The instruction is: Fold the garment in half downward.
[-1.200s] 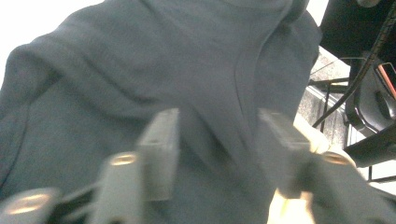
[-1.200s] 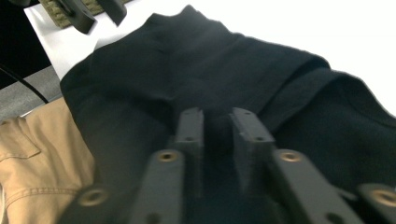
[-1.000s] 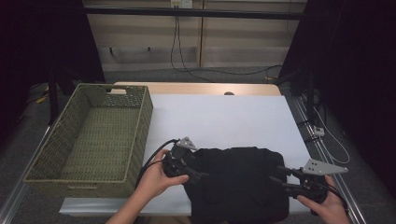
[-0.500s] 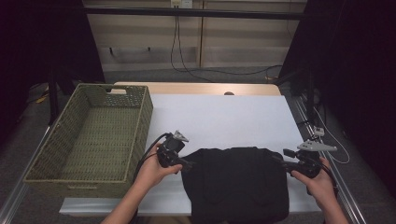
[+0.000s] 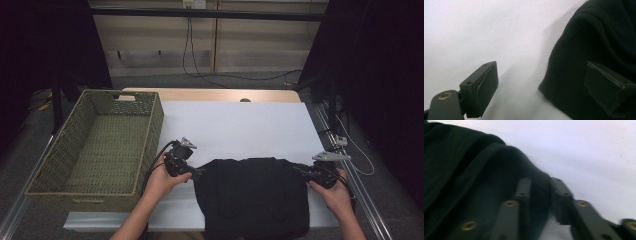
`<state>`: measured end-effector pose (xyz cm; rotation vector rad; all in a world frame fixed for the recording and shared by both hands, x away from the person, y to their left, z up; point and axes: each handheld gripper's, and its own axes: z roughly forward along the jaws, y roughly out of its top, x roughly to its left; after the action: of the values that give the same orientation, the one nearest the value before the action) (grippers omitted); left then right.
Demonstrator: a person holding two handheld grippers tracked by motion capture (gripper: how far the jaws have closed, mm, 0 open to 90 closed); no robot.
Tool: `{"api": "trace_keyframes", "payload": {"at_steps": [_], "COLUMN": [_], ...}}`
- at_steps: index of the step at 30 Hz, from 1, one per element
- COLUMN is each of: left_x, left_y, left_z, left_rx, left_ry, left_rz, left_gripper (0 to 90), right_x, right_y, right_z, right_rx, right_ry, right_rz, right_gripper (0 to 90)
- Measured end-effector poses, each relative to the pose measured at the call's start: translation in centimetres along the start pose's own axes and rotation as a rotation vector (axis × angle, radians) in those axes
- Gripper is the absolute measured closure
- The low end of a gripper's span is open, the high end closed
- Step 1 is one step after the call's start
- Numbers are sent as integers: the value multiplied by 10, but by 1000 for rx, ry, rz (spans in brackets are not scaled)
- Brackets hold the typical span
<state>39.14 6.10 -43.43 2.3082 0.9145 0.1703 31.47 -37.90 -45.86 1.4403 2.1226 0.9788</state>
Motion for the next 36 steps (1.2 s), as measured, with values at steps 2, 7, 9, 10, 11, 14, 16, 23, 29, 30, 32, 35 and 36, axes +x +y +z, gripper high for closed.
{"api": "trace_keyframes", "payload": {"at_steps": [2,7,9,10,11,14,16,23,29,30,32,35,36], "left_x": [1,1,2,4,4,1,-5,-12,-15,-14,-12,-6,-4], "left_y": [-1,-5,-9,-8,-8,-9,-8,-7,-4,-3,0,5,7], "left_z": [2,8,10,9,8,9,8,5,6,5,4,-3,-6], "left_rx": [-2,12,-3,-4,-3,-11,-1,27,54,62,77,58,57], "left_ry": [10,14,35,29,25,41,27,-14,-30,-41,-23,-28,-27], "left_rz": [1,12,12,7,5,11,24,0,-25,-31,-26,-42,-46], "left_gripper": [147,205,233,246,268,302,402,708,843,850,858,865,866], "right_x": [2,4,5,4,4,4,4,7,7,7,6,1,-2], "right_y": [-1,-2,-3,-3,-3,-3,-3,-4,-4,-4,-4,-3,-2], "right_z": [0,0,0,0,0,0,0,0,0,0,0,-1,-2], "right_rx": [-7,-13,-18,-21,-21,-21,-21,-24,-26,-28,-28,-41,-55], "right_ry": [7,-8,-10,-6,-4,-3,-5,-22,-26,-24,-19,-16,-19], "right_rz": [-2,-1,-3,0,4,-4,-5,-24,-26,-22,-9,15,30], "right_gripper": [834,847,846,847,846,846,846,847,848,848,848,849,850]}}
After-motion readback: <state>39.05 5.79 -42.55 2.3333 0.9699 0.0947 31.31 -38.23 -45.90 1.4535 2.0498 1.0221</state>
